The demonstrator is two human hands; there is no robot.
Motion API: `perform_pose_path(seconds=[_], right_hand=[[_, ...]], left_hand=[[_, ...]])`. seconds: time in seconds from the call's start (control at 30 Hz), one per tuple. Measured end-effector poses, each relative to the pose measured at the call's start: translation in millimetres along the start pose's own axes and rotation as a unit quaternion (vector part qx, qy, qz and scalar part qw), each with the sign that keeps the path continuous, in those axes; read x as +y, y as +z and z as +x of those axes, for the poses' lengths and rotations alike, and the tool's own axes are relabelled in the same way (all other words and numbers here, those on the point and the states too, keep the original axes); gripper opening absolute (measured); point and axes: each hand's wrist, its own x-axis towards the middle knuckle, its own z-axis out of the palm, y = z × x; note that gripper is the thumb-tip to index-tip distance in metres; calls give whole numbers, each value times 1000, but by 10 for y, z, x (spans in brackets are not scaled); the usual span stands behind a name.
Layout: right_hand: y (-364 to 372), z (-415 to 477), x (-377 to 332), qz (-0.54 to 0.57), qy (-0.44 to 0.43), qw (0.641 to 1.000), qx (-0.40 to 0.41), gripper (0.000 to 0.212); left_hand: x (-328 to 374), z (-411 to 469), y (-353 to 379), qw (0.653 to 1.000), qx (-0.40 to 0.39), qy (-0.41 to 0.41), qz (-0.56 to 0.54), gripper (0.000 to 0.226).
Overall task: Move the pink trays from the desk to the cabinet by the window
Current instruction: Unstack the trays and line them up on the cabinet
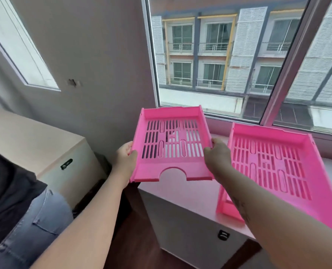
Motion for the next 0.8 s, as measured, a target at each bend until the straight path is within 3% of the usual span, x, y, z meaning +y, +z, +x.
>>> perform_pose_path(seconds=[0.3,0.47,0.63,0.8], right_hand=[[374,271,337,-111,88,990,-23,30],[464,280,464,-147,125,978,-76,36],[309,367,81,-140,57,985,-81,43],[22,475,-397,-110,-25,993,-47,50]], left_hand=[[-668,366,224,996,-37,-70,-52,48],[-835,430,266,994,-72,-78,0,49],[-486,534,141,993,-74,-32,85,58],[298,669,142,997,-49,45,45,48]])
